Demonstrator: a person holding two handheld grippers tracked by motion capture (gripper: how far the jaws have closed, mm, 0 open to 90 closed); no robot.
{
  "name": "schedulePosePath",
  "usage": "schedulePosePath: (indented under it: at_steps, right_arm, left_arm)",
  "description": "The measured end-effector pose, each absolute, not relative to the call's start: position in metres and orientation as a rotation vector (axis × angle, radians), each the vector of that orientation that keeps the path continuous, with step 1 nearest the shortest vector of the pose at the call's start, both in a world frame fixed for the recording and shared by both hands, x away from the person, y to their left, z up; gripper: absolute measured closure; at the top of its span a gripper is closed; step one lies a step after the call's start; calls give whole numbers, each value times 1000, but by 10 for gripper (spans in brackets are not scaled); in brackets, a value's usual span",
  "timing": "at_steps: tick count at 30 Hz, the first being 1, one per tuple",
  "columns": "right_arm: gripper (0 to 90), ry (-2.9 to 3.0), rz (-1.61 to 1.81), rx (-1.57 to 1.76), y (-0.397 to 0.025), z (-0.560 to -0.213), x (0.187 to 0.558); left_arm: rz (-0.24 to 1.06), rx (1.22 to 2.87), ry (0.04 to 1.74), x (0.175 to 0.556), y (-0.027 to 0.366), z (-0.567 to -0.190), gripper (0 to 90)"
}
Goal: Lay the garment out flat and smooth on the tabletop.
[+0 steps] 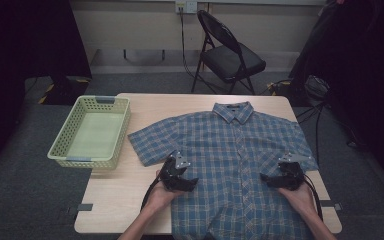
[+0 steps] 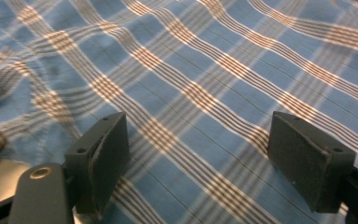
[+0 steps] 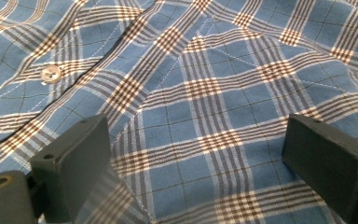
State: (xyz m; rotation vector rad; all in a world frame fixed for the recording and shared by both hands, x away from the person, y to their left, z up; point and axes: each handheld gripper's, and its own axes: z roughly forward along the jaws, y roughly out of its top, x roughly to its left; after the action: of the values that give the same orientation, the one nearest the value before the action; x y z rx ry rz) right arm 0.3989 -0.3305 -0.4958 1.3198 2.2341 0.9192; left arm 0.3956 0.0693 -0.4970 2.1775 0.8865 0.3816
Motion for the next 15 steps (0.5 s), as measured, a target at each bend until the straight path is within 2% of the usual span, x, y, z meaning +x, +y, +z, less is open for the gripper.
schedulePosePath:
  at_steps: [5,15]
  right_arm:
    - [57,2221,918,1332,-334,-496,405]
    - [51,2213,912,1343,-341,-497,424]
  left_arm:
    - [381,2181,884,406,69,-498,159]
    - [401,2165,931,436,69,-498,156]
